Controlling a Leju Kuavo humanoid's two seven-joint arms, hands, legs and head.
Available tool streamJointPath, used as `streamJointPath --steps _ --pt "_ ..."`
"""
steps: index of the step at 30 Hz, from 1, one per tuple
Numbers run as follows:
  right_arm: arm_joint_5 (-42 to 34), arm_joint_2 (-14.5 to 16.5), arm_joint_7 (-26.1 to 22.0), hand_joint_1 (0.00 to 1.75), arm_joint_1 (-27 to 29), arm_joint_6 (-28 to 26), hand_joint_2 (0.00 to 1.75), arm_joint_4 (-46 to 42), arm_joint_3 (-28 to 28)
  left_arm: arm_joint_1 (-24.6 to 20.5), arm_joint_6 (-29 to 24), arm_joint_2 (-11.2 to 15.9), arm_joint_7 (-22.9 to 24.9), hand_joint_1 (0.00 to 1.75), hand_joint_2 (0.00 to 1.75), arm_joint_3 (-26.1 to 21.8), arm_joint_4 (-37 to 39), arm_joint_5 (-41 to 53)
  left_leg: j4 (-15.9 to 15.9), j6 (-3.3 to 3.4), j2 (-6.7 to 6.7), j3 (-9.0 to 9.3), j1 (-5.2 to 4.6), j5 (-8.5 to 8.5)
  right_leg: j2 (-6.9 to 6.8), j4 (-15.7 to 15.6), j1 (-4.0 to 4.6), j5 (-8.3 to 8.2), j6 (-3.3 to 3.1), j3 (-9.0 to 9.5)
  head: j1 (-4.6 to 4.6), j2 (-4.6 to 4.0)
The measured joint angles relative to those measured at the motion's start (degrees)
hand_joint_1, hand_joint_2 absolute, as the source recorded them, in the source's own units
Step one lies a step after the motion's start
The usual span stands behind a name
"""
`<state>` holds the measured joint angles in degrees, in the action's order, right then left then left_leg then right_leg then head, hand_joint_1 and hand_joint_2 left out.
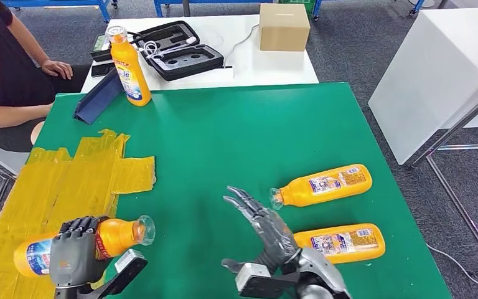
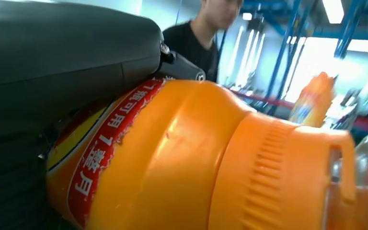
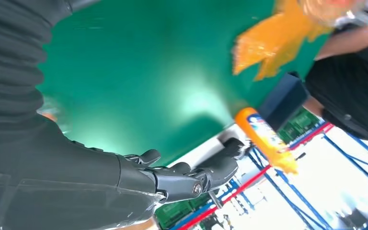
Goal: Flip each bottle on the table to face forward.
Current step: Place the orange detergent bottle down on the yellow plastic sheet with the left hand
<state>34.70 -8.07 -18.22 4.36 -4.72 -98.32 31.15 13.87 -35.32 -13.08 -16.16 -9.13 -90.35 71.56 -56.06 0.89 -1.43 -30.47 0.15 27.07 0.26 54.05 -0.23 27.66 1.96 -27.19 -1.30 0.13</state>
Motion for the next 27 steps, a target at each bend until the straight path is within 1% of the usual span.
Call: streamJointPath --steps 3,5,6,8,9,10,12,15,18,24,27 --pt "-0.56 -4.2 -0.39 0.0 2.4 1.34 1.75 -3.14 -2.67 -1.32 0.27 0.95 1.43 1.75 1.75 -0.68 4.86 2.49 -0.01 0.01 0.05 0.01 -0.04 0.01 0.02 -0.01 -0.02 0.0 0.01 -0.03 -0.01 0.0" --pt "-0.91 -7.71 -0.13 0.0 4.64 1.68 1.75 -5.51 -4.11 -2.56 1.88 1.57 2.28 1.75 1.75 -0.86 8.4 3.75 -0.03 0.02 -0.06 0.01 -0.07 0.01 -0.08 -0.03 -0.04 0.0 0.02 -0.02 -0.03 0.0" --pt "-1.11 -9.67 0.12 0.0 6.0 1.66 1.75 -6.76 -4.91 -3.12 2.8 1.91 2.46 1.71 1.75 -0.88 10.22 3.96 -0.04 0.02 -0.12 0.0 -0.08 0.01 -0.14 -0.03 -0.05 0.0 0.02 -0.01 -0.02 0.0" --pt "-1.14 -13.38 0.96 0.0 8.57 1.55 1.75 -8.93 -6.66 -4.27 4.37 2.48 2.19 0.84 1.75 -0.88 13.46 3.42 -0.03 0.03 -0.17 0.0 -0.12 0.02 -0.2 -0.03 -0.08 0.01 0.03 0.04 -0.02 0.0" --pt "-0.9 -15.02 1.52 0.0 9.65 1.52 1.75 -9.77 -7.51 -4.96 5.08 2.76 1.81 0.4 1.31 -0.87 14.82 2.71 -0.03 0.06 -0.18 0.03 -0.16 0.03 -0.21 -0.03 -0.11 0.01 0.03 0.08 -0.01 0.0" --pt "-0.52 -16.42 2.15 0.0 10.52 1.45 1.75 -10.42 -8.22 -5.68 5.92 3.02 1.3 0.0 0.87 -0.87 16.05 1.74 -0.02 0.09 -0.2 0.09 -0.2 0.05 -0.23 -0.04 -0.14 0.02 0.03 0.11 -0.03 0.0" --pt "0.36 -18.55 3.27 0.0 11.77 1.24 1.75 -11.25 -9.33 -7.08 7.91 3.55 0.36 0.0 0.0 -0.9 18.12 -0.39 0.01 0.17 -0.22 0.26 -0.25 0.11 -0.26 -0.04 -0.19 0.04 0.03 0.1 -0.05 0.0" --pt "1.76 -20.67 4.94 0.0 12.98 0.78 1.75 -11.69 -10.59 -8.23 11.6 4.15 -1.77 0.0 0.0 -1.03 19.99 -4.95 0.05 0.22 -0.2 0.54 -0.24 0.2 -0.25 -0.04 -0.18 0.15 0.12 0.14 -0.04 0.0" --pt "2.97 -22.43 7.08 0.0 14.43 0.13 1.75 -11.75 -11.6 -7.64 16.86 4.28 -6.2 0.0 0.0 -1.11 19.54 -12.47 0.05 0.24 -0.24 0.7 -0.25 0.17 -0.27 -0.04 -0.19 0.18 0.17 0.24 -0.04 0.0" --pt "4.62 -25.21 10.47 0.0 17.64 -1.53 1.75 -11.77 -13.23 -4.42 26.4 4.05 -12.07 0.0 0.0 -1.1 14.22 -25.53 0.04 0.27 -0.15 0.66 -0.31 0.16 -0.24 -0.03 -0.21 0.16 0.2 0.35 -0.04 0.0" --pt "5.21 -26.22 12.97 0.0 19.21 -2.15 1.75 -11.77 -13.83 -1.38 33.13 3.52 -15.0 0.0 0.0 -1.1 9.47 -34.37 0.01 0.27 -0.12 0.55 -0.31 0.16 -0.21 -0.03 -0.22 0.15 0.21 0.32 -0.03 0.0"
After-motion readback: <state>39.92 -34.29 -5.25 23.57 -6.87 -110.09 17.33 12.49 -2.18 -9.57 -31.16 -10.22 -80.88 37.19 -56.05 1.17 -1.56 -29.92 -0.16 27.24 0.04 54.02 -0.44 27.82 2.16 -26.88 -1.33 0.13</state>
